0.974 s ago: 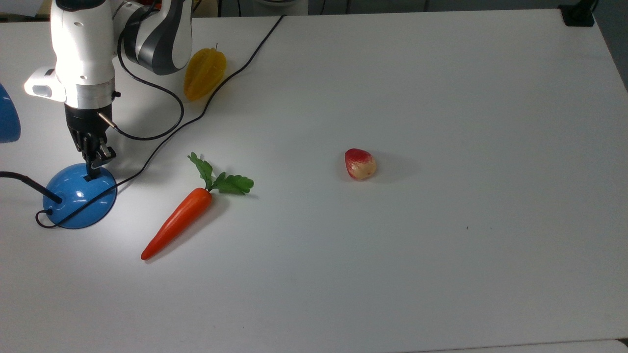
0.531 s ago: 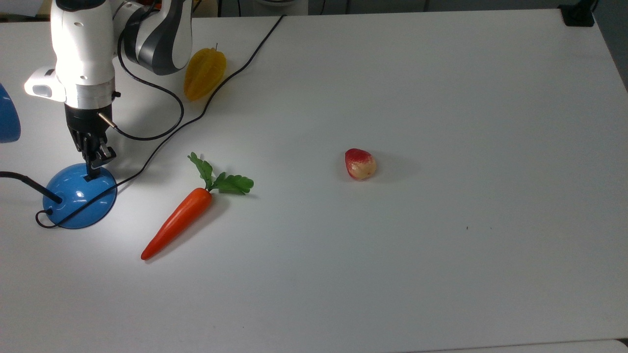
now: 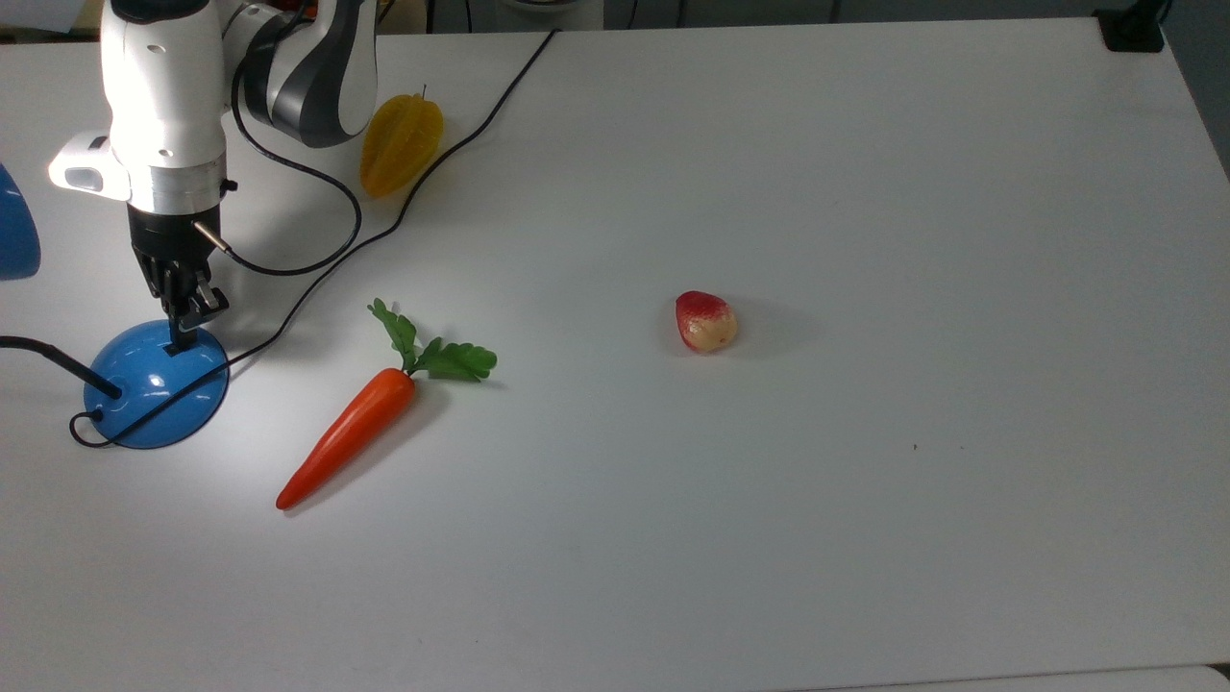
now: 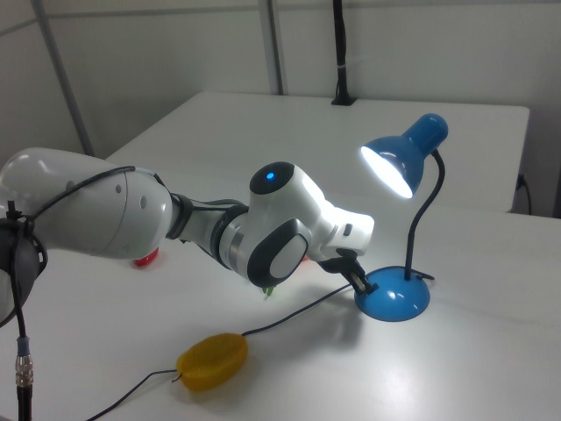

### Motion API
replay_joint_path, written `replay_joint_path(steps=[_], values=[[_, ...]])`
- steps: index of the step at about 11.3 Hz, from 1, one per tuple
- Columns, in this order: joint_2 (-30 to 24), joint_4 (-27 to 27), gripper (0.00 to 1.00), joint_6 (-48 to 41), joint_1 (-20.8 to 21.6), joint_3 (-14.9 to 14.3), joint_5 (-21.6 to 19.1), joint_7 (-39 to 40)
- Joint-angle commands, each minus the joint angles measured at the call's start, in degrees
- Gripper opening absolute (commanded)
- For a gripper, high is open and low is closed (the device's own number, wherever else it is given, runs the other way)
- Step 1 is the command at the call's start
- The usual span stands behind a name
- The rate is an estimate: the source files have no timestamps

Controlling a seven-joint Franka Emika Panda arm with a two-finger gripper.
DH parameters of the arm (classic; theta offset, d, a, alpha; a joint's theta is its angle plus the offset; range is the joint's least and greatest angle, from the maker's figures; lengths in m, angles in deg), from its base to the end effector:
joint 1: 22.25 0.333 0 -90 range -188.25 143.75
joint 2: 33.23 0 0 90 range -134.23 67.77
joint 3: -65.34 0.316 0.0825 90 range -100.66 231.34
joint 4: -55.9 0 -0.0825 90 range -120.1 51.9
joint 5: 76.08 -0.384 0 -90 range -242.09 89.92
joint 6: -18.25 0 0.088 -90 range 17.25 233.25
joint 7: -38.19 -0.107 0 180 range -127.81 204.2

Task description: Turn off lamp

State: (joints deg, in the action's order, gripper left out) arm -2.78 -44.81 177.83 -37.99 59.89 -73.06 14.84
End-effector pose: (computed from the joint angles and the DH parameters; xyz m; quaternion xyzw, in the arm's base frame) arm 0.6593 -0.2438 0.3220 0.9086 -0.3355 0.2466 0.0321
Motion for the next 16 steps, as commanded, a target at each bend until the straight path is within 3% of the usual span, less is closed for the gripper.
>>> replay_joint_path(steps=[1, 7, 10, 14, 16], values=[[1.2, -0.3, 0.00, 2.1, 0.2, -0.5, 1.8, -1.7], [0.5, -0.9, 0.00, 1.9, 0.1, -0.5, 1.8, -1.5], [-2.8, -1.0, 0.00, 0.4, -0.2, -0.4, 1.6, -1.3], [-9.0, -1.1, 0.00, -12.0, 0.1, 0.5, 1.6, 1.2], [-13.6, -1.7, 0.00, -20.3, 0.4, 2.5, 1.5, 2.3]])
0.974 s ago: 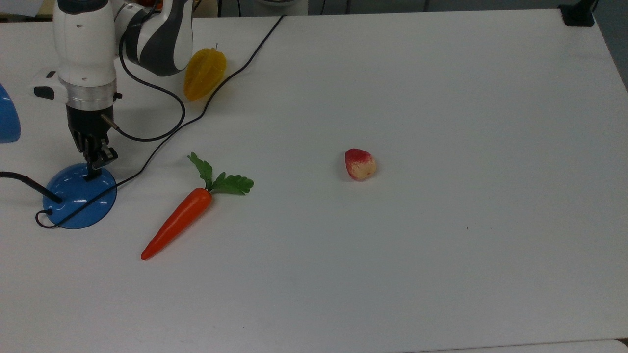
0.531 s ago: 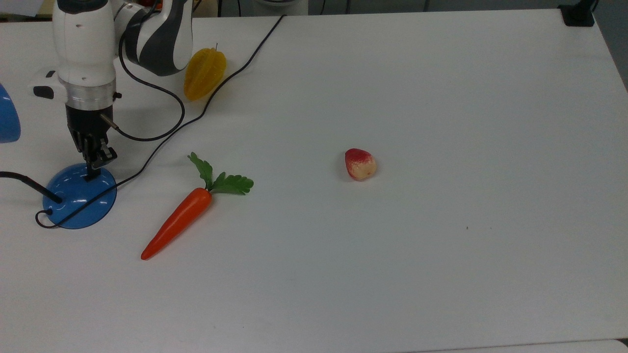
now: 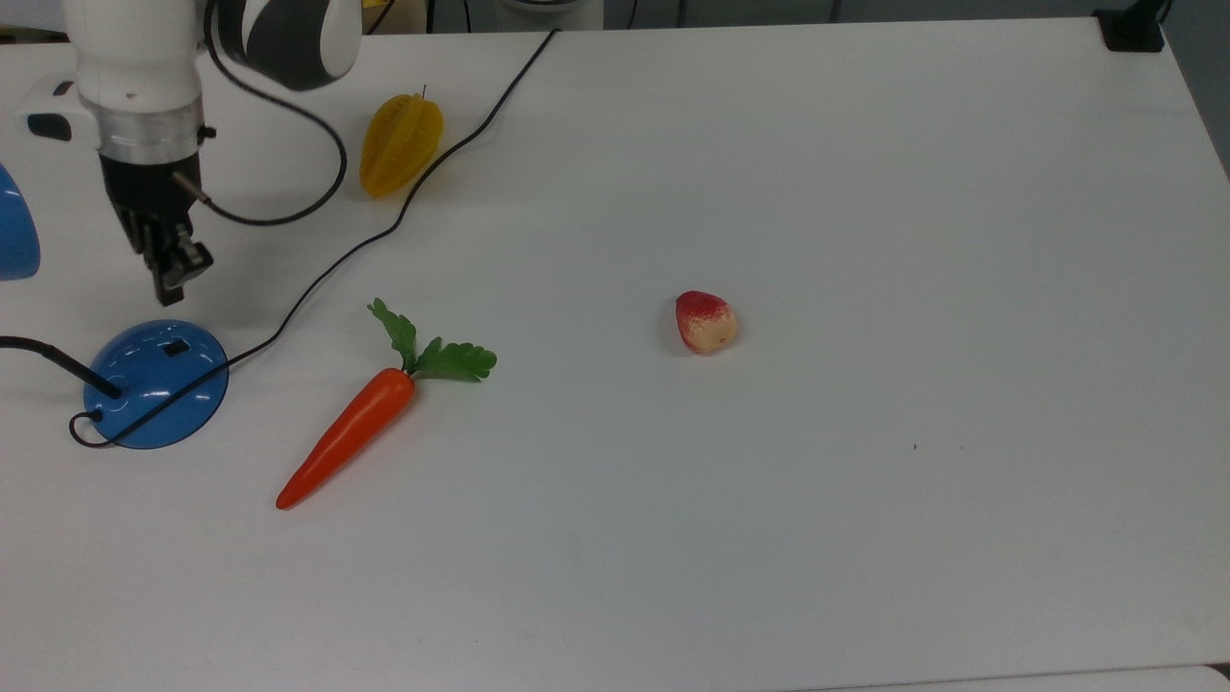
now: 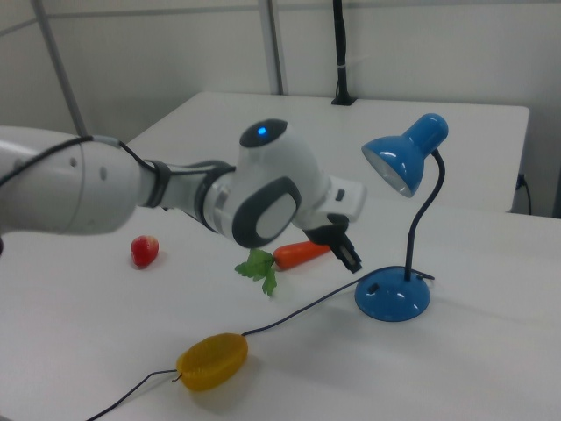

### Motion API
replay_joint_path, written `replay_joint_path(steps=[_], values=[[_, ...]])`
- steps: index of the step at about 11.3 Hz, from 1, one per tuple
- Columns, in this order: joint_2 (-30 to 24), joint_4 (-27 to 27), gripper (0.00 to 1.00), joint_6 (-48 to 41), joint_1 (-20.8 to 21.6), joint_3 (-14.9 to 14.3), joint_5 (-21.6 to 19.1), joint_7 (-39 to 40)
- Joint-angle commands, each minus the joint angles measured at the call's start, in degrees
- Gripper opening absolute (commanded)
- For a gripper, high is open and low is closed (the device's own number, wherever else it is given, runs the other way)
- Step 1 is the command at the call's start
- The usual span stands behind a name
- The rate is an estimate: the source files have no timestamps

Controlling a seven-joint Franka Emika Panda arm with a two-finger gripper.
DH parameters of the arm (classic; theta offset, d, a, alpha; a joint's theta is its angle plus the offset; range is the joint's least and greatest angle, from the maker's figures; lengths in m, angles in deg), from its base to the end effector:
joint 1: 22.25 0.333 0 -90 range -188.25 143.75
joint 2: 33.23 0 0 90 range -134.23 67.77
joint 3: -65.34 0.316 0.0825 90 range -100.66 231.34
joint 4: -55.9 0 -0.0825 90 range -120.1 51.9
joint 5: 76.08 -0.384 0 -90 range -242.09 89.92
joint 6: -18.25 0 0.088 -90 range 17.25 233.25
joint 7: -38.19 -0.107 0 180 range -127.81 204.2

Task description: Turn off lamp

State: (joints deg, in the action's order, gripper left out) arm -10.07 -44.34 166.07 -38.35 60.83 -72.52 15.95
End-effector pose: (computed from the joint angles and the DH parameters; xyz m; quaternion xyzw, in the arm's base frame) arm 0.6487 -0.2363 0.3882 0.9192 -0.3300 0.2122 0.0332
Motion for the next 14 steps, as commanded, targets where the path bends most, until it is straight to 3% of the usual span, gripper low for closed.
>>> replay_joint_path(steps=[1, 3, 5, 6, 7, 8, 9, 14], values=[[-9.1, -2.8, 0.00, -12.2, 0.9, 2.8, 0.8, 1.8], [-14.3, -3.0, 0.00, -23.7, 2.0, 4.4, -0.1, 7.4], [-19.0, -2.8, 0.00, -32.4, 4.0, 4.4, -4.6, 14.0], [-20.8, -2.4, 0.03, -36.6, 5.3, 4.0, -6.0, 18.8], [-22.4, -2.3, 0.15, -39.9, 6.0, 3.4, -6.7, 23.3], [-22.9, -2.3, 0.41, -41.2, 6.2, 2.2, -7.1, 26.8], [-22.8, -2.2, 0.99, -40.9, 6.5, 2.0, -7.1, 29.3], [-21.8, 1.1, 1.00, -46.4, 5.5, 2.0, -7.0, 32.4]])
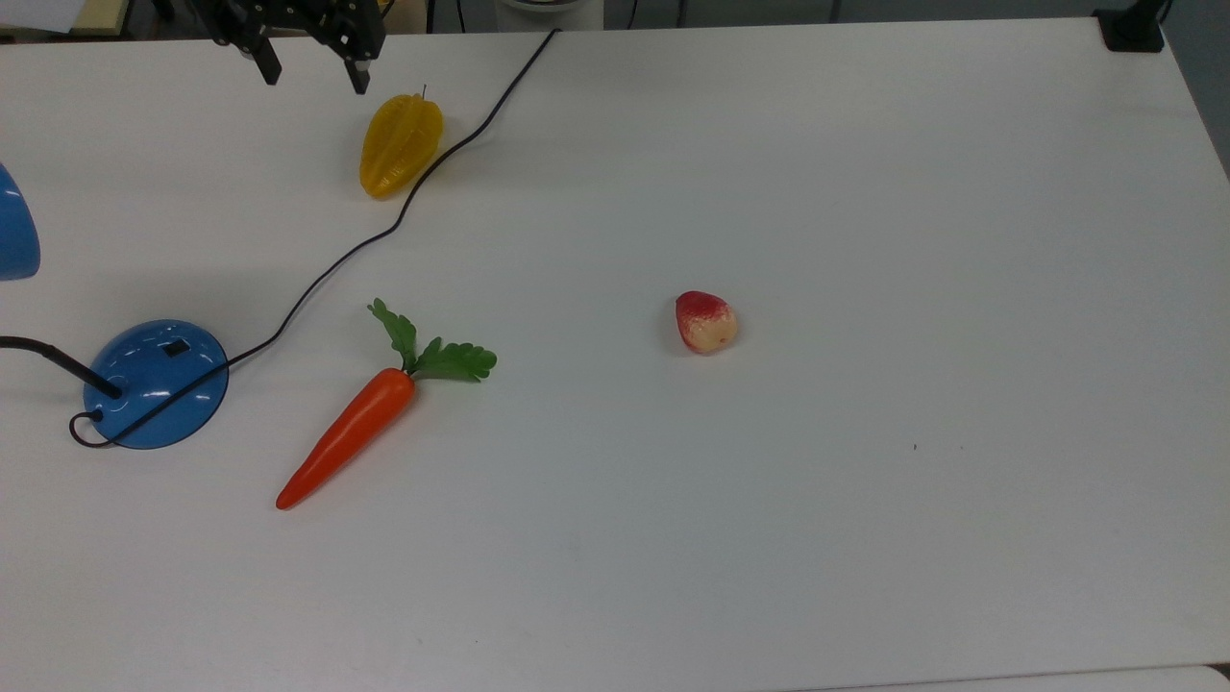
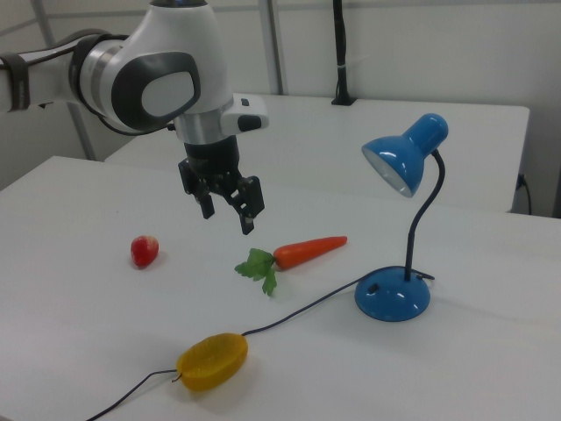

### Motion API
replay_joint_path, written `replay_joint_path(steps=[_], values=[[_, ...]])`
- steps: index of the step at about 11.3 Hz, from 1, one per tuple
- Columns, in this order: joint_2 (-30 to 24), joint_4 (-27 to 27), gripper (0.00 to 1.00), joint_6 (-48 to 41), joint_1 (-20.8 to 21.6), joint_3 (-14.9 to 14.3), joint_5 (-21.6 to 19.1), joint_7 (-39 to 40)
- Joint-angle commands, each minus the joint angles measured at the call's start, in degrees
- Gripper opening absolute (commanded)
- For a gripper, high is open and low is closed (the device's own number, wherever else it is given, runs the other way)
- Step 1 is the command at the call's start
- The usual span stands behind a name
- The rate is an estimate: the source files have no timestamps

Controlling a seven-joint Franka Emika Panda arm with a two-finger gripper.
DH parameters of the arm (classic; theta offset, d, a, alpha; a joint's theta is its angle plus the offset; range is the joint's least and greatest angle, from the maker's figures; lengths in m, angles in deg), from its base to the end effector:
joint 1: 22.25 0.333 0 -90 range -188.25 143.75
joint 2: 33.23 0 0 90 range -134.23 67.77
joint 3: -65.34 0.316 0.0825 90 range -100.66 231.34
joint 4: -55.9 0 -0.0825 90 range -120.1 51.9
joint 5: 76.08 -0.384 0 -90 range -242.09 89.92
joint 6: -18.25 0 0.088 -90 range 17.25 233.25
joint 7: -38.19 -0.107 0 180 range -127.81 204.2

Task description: Turn off lamp

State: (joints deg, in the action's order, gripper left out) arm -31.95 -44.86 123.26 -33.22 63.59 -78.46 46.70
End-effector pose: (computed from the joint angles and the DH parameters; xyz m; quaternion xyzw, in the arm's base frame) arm 0.5624 -0.1234 0.5454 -0.9986 0.0416 -0.0291 0.0147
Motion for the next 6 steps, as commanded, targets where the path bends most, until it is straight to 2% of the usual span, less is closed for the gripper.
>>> replay_joint_path(steps=[1, 6], values=[[0.7, 2.1, 1.00, -4.6, 0.3, -0.7, -1.0, 1.6], [1.4, 4.3, 1.00, -7.5, 0.3, -0.6, -0.9, 1.2]])
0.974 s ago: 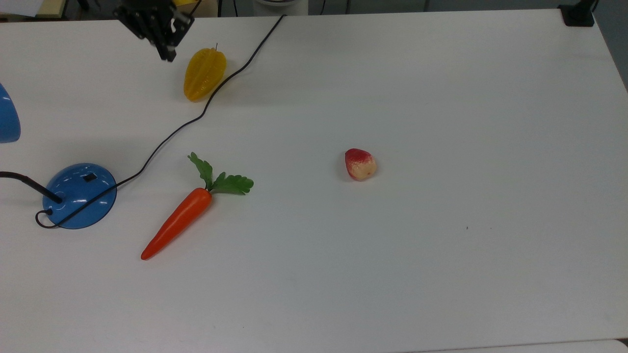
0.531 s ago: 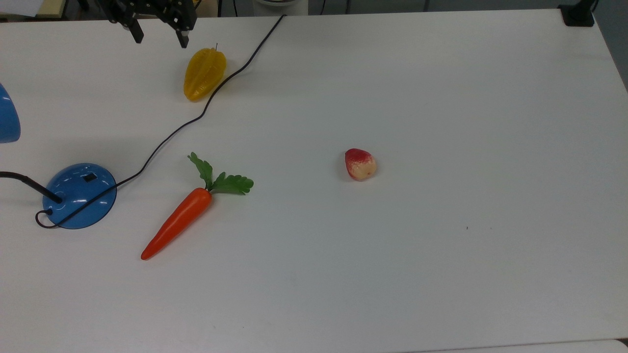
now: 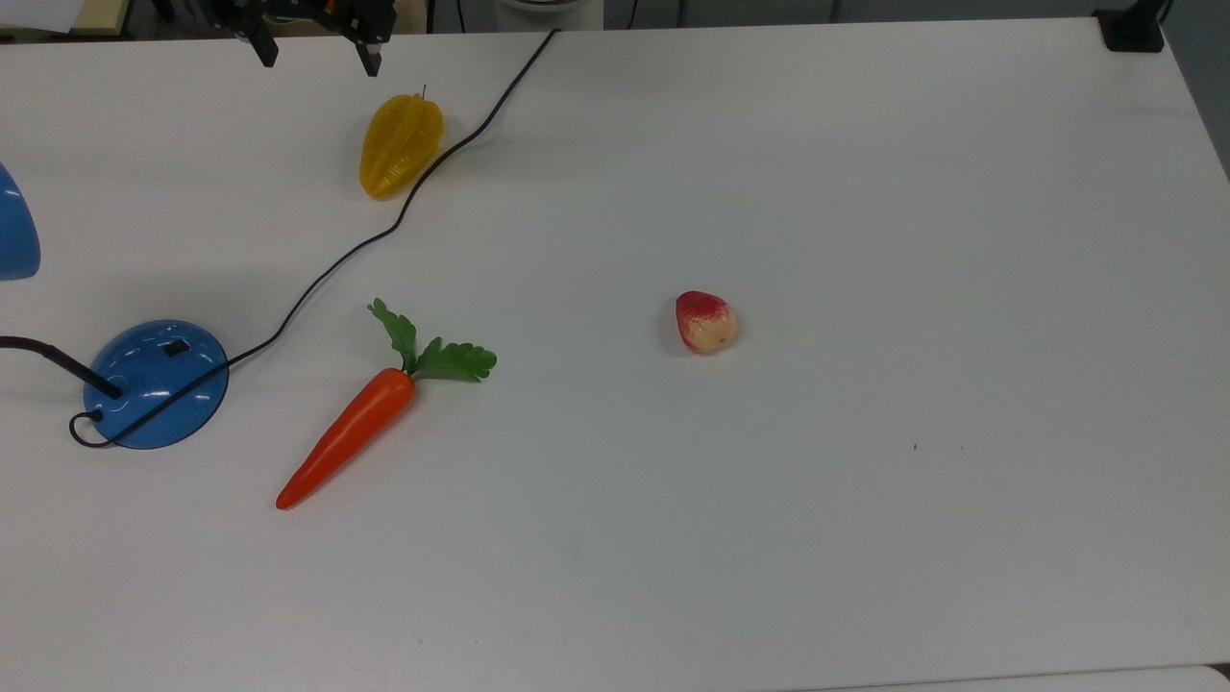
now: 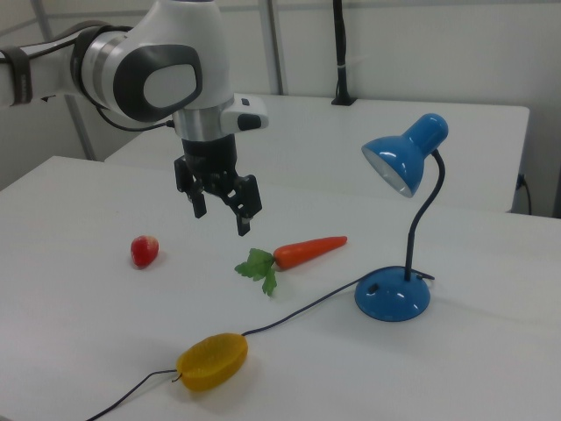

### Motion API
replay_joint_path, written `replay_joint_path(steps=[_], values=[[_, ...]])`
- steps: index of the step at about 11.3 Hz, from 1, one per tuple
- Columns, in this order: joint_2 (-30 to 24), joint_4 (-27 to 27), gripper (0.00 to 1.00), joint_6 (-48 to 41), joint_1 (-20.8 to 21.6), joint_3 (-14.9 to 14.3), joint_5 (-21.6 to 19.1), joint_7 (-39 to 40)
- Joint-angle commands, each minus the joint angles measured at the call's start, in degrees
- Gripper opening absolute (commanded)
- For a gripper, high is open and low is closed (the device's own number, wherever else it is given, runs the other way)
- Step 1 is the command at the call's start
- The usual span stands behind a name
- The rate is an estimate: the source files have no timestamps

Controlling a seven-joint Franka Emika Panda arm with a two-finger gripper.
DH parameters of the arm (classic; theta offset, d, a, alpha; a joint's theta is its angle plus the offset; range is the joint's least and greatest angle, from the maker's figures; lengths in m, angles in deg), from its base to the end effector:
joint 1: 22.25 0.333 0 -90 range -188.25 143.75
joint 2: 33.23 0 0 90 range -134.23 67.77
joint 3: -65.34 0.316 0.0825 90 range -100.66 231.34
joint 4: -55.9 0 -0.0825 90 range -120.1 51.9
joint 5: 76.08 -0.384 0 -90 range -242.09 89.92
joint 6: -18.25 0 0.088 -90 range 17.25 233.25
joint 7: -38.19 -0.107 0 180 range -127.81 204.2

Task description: Turn off lamp

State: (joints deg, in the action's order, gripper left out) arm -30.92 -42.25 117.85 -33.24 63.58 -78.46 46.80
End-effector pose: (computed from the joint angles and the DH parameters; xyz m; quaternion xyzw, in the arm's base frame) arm 0.5609 -0.1228 0.5486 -0.9990 0.0397 0.0037 0.0209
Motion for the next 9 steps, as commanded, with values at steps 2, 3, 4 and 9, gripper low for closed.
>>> replay_joint_path(steps=[2, 3, 4, 9], values=[[0.1, 1.6, 1.00, -3.4, 0.4, -0.7, -0.9, 1.6], [-0.3, 1.6, 1.00, -4.1, 0.4, -1.0, -0.9, 1.7], [-0.6, 1.6, 1.00, -4.1, 0.8, -1.7, -0.9, 1.7], [-3.1, 1.6, 1.00, -7.5, 1.3, -2.7, -1.0, 1.3]])
